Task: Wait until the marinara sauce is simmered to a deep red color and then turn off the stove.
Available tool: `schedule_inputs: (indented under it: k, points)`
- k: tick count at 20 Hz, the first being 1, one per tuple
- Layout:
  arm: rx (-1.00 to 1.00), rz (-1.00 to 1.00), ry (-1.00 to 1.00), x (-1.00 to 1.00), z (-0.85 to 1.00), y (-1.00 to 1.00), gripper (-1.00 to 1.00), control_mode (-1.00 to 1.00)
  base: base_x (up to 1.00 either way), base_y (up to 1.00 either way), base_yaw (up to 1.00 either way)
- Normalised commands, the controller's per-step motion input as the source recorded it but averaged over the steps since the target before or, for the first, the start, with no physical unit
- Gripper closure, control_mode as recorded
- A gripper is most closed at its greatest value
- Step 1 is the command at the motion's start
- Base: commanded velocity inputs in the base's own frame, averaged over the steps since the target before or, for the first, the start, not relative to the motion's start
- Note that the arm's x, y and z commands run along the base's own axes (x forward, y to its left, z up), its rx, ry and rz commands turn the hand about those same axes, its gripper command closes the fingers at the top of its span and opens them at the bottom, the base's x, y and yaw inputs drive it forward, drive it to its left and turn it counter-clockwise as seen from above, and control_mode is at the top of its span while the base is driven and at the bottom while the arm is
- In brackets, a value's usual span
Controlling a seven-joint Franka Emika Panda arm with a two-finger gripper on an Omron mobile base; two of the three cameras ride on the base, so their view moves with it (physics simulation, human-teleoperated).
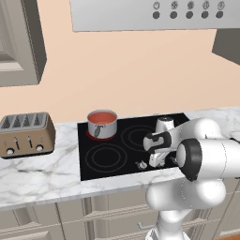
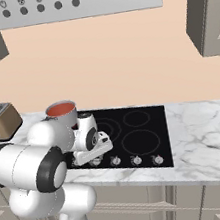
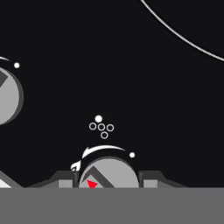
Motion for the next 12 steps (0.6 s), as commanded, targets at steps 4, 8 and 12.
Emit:
schedule_inputs:
  k: [4, 8, 12]
  points:
    - [0.00, 0.00, 0.00, 0.00, 0.00, 0.00, 1.00, -1.00, 0.00, 0.00, 0.00]
    - [0.00, 0.00, 0.00, 0.00, 0.00, 0.00, 1.00, -1.00, 0.00, 0.00, 0.00]
    - [0.00, 0.00, 0.00, 0.00, 0.00, 0.00, 1.00, -1.00, 0.00, 0.00, 0.00]
